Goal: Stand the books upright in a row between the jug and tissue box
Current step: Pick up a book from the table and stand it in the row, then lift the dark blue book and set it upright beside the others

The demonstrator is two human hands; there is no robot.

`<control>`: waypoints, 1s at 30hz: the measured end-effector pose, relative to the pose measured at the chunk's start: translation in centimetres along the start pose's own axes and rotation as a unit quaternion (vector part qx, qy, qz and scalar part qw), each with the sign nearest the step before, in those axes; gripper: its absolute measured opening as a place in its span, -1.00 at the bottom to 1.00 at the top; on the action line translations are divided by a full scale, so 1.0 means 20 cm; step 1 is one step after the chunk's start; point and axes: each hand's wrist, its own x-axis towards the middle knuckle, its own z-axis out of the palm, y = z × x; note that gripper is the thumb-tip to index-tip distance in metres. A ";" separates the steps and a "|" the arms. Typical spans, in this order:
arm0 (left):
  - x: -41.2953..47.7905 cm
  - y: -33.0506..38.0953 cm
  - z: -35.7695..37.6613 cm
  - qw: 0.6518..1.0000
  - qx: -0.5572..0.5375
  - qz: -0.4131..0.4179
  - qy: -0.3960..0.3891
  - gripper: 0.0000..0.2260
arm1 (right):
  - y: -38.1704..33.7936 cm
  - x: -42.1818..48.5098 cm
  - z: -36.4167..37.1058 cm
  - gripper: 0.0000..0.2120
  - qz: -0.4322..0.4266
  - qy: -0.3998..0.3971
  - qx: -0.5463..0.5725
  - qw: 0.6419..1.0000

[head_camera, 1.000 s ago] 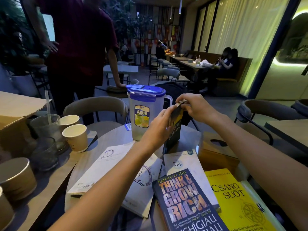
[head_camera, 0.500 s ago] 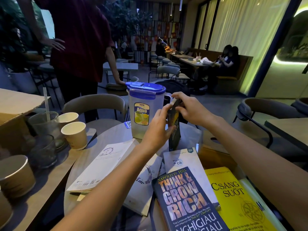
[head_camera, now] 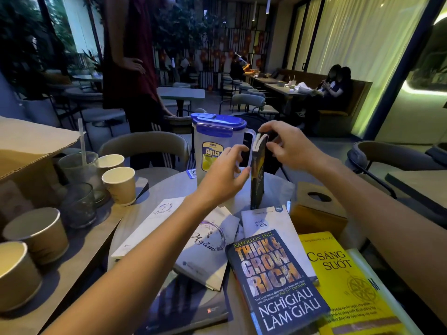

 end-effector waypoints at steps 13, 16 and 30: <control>-0.36 -0.02 -0.05 0.953 0.074 -0.038 -0.291 -0.74 | -0.15 -0.52 0.17 -0.75 0.026 -0.277 -0.072 0.958; -0.42 -0.01 -0.03 0.925 0.080 -0.072 -0.365 -0.64 | -0.16 -0.58 0.24 -0.58 0.063 -0.344 -0.090 0.933; -0.44 0.01 -0.02 0.906 -0.003 -0.120 -0.406 -0.62 | -0.13 -0.59 0.24 -0.69 0.090 -0.369 -0.014 0.925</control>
